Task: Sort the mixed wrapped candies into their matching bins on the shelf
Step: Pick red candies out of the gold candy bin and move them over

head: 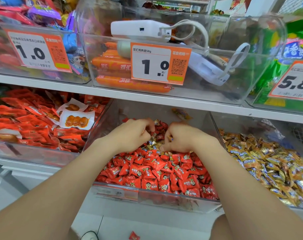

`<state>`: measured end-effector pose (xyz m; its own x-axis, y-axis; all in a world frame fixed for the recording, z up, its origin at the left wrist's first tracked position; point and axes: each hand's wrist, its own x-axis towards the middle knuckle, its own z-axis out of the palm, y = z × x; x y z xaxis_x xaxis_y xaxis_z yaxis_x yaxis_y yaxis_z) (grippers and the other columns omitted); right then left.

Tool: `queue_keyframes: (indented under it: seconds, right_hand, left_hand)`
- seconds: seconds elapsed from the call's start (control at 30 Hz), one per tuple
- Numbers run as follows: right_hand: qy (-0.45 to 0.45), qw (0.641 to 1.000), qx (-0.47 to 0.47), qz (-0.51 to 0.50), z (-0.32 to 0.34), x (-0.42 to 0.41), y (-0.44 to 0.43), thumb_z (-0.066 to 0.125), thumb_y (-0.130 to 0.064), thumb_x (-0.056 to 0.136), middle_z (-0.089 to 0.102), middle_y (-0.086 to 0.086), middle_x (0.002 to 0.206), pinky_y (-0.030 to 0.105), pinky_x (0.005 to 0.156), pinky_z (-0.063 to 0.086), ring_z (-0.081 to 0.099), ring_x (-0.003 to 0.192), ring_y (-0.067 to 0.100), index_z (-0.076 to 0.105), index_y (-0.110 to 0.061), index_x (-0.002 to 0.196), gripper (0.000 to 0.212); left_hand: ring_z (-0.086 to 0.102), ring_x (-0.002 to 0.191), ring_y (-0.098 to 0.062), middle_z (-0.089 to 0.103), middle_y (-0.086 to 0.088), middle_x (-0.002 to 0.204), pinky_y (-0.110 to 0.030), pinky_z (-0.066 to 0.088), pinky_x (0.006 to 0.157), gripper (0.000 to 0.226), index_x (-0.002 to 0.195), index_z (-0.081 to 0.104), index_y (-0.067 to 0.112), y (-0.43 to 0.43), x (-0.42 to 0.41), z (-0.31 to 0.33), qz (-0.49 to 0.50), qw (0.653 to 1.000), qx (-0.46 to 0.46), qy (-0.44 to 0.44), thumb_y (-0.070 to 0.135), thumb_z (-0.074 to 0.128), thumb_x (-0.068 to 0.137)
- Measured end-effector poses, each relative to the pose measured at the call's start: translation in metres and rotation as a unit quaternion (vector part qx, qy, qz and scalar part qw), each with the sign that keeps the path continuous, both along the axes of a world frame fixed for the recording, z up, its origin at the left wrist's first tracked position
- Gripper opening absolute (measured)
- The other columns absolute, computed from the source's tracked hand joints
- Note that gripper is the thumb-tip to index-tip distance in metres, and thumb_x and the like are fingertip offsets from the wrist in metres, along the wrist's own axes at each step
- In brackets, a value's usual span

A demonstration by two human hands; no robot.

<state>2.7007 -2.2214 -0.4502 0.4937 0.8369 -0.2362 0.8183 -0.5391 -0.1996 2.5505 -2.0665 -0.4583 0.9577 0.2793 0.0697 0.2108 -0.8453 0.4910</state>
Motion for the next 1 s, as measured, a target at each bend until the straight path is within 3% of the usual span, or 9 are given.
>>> queue_keyframes:
  seconds: [0.17,0.33,0.4,0.47,0.57,0.67,0.8,0.9,1.0]
  right_hand:
    - [-0.131,0.99,0.033,-0.049,0.004,0.007,-0.009,0.07,-0.05,0.093,0.068,0.003,0.101,0.033,0.076,0.052,0.065,0.094,0.029,0.067,-0.023,0.093,0.028]
    - [-0.041,0.996,0.059,-0.045,0.012,-0.007,-0.009,0.053,-0.059,0.096,0.054,-0.003,0.058,0.028,0.056,0.037,0.055,0.058,0.018,0.055,-0.014,0.063,0.056]
    - [0.003,0.997,0.068,-0.024,0.014,-0.01,-0.011,0.05,-0.049,0.104,0.062,-0.005,0.059,0.029,0.056,0.041,0.058,0.058,0.015,0.068,-0.019,0.068,0.05]
    - [0.026,0.997,0.067,0.0,0.014,-0.012,-0.015,0.054,-0.039,0.104,0.074,-0.004,0.076,0.032,0.064,0.053,0.066,0.067,0.016,0.078,-0.022,0.081,0.037]
    - [0.019,0.999,0.03,0.007,0.014,-0.013,-0.021,0.064,-0.045,0.098,0.077,0.002,0.085,0.037,0.074,0.059,0.069,0.079,0.021,0.079,-0.018,0.088,0.032]
    - [0.024,0.999,-0.031,0.009,0.016,-0.013,-0.027,0.073,-0.065,0.087,0.074,-0.008,0.09,0.034,0.078,0.057,0.067,0.085,0.012,0.081,-0.028,0.092,0.038]
    - [0.035,0.999,-0.011,0.025,0.019,-0.019,-0.03,0.082,-0.055,0.082,0.066,-0.017,0.078,0.024,0.066,0.046,0.059,0.072,0.0,0.08,-0.031,0.097,0.028]
    - [0.051,0.996,0.067,-0.014,0.019,-0.02,-0.032,0.082,-0.047,0.08,0.063,-0.013,0.059,0.022,0.054,0.042,0.056,0.053,-0.003,0.074,-0.03,0.083,0.019]
    - [0.054,0.987,0.14,-0.054,0.023,-0.018,-0.037,0.069,-0.046,0.091,0.068,-0.003,0.066,0.027,0.059,0.05,0.064,0.063,0.008,0.069,-0.02,0.085,0.026]
  left_hand:
    - [0.062,0.102,-0.025,0.059,0.006,0.1,-0.044,0.054,0.091,0.023,0.112,0.066,0.032,-0.006,0.002,-0.004,-0.031,0.985,0.112,0.127,0.042,0.045,0.107]
    - [0.055,0.12,-0.029,0.043,-0.001,0.114,-0.039,0.046,0.103,0.042,0.142,0.054,0.026,-0.007,0.005,-0.007,-0.061,0.962,0.116,0.24,0.048,0.05,0.107]
    - [0.055,0.119,-0.029,0.042,0.0,0.112,-0.041,0.047,0.103,0.038,0.139,0.054,0.025,-0.005,0.007,-0.008,-0.063,0.962,0.116,0.239,0.045,0.054,0.106]
    - [0.055,0.113,-0.029,0.043,0.0,0.108,-0.042,0.049,0.097,0.033,0.13,0.053,0.023,-0.004,0.006,-0.011,-0.059,0.966,0.115,0.226,0.045,0.056,0.105]
    - [0.059,0.1,-0.028,0.054,-0.002,0.102,-0.038,0.047,0.079,0.03,0.119,0.05,0.02,-0.006,0.002,-0.007,-0.033,0.979,0.094,0.178,0.045,0.054,0.103]
    - [0.059,0.076,-0.023,0.063,-0.001,0.085,-0.036,0.047,0.064,0.025,0.087,0.055,0.024,-0.012,0.001,0.006,0.026,0.991,0.084,0.098,0.048,0.057,0.092]
    - [0.059,0.075,-0.031,0.057,0.002,0.071,-0.036,0.046,0.066,0.037,0.066,0.053,0.025,-0.018,0.006,0.007,0.076,0.991,0.102,0.047,0.055,0.052,0.088]
    - [0.057,0.077,-0.029,0.057,0.001,0.074,-0.037,0.048,0.069,0.042,0.068,0.05,0.027,-0.016,0.009,0.002,0.05,0.991,0.108,0.061,0.058,0.052,0.096]
    - [0.067,0.094,-0.028,0.069,-0.001,0.098,-0.04,0.057,0.081,0.013,0.095,0.061,0.034,-0.013,0.012,-0.005,-0.005,0.989,0.096,0.11,0.047,0.06,0.092]
